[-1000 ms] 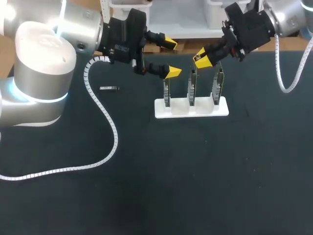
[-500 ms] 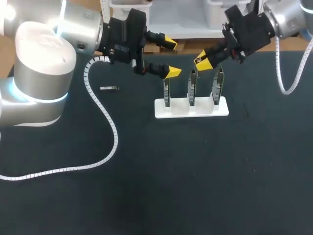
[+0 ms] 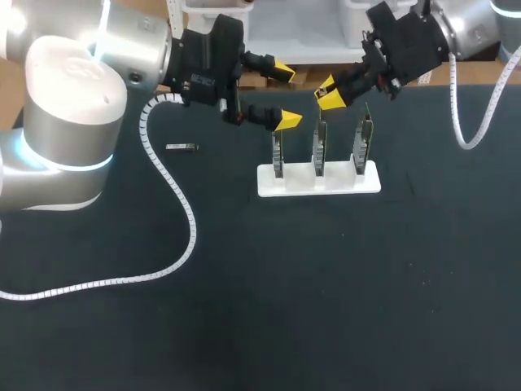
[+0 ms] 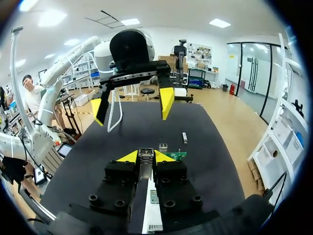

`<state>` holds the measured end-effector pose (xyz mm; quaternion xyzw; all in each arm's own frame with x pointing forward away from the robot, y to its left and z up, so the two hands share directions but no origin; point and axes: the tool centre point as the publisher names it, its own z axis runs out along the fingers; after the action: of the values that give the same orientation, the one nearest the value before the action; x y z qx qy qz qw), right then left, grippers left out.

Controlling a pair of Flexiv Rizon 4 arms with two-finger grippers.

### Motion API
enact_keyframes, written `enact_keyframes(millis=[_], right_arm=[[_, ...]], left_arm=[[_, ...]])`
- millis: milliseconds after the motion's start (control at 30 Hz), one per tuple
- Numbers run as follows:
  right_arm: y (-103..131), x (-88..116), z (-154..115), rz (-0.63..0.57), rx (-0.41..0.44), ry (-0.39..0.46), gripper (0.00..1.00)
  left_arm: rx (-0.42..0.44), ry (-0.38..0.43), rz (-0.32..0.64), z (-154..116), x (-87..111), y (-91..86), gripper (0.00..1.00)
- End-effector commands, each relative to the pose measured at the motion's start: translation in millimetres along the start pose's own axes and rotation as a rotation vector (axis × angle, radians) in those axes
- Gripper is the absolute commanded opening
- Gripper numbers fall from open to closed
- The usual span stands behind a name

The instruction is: Pick up the optical module with the left hand, and insert it into the network port with the right hand.

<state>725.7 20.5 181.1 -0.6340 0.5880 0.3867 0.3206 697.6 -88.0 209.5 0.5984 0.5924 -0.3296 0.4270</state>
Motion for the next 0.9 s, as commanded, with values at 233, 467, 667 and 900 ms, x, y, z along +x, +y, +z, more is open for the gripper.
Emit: enact_keyframes(millis=[233, 467, 667, 900], right_arm=[[-1, 6, -8, 0.022, 0.003, 0.004, 0.0], [0, 14, -7, 0.041, 0.001, 0.022, 0.0], [-4, 6, -6, 0.022, 0.003, 0.012, 0.0], [-7, 7, -1, 0.017, -0.005, 0.017, 0.0]], left_arm=[[-0.003, 0.006, -0.002, 0, -0.8, -0.6, 1.0], [-0.003, 0.006, -0.002, 0, -0.8, -0.6, 1.0], [-0.003, 0.006, -0.002, 0, -0.8, -0.6, 1.0], [-0.003, 0.006, -0.002, 0, -0.8, -0.6, 1.0]])
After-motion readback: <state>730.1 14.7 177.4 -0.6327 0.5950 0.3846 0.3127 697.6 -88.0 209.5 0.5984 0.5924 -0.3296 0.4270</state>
